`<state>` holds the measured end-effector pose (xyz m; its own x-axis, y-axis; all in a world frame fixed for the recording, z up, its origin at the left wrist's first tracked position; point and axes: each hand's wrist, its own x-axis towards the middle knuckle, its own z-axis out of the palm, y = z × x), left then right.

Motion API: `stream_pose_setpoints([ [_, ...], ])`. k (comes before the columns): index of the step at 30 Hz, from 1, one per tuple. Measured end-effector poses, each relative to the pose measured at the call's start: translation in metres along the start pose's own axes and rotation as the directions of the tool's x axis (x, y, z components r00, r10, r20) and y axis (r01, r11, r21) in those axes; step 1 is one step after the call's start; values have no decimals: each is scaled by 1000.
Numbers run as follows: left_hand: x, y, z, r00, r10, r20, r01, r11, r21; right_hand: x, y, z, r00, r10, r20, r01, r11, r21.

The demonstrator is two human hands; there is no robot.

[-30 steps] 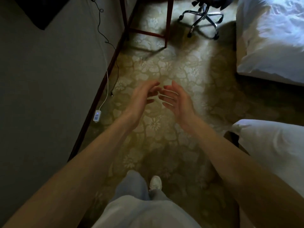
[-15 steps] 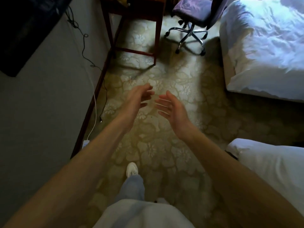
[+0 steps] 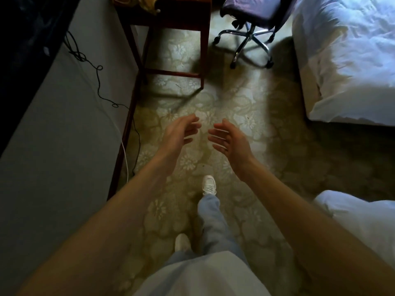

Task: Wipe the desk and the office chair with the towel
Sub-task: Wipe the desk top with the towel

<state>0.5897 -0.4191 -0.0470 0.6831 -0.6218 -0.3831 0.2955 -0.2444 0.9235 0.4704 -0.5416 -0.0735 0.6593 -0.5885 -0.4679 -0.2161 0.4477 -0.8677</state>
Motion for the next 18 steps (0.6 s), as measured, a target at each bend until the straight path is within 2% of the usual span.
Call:
stream_pose_setpoints([
  [5,105,34,23,999,31,-42,-31,1000,1,98,-45,-15,999,-5,32,5,1000,5],
  [9,182,73,44,998,4,-70,-5,1000,-15,176,-97,-25,998,0,60,2,1000,-22],
  [13,237,103,52,994,-12,-106,9,1000,-25,236,-136,-30,993,17,118,-9,998,-69],
  [18,291,133,39,982,-10,-191,8,1000,-13,298,-167,-25,988,38,150,-32,999,-43],
])
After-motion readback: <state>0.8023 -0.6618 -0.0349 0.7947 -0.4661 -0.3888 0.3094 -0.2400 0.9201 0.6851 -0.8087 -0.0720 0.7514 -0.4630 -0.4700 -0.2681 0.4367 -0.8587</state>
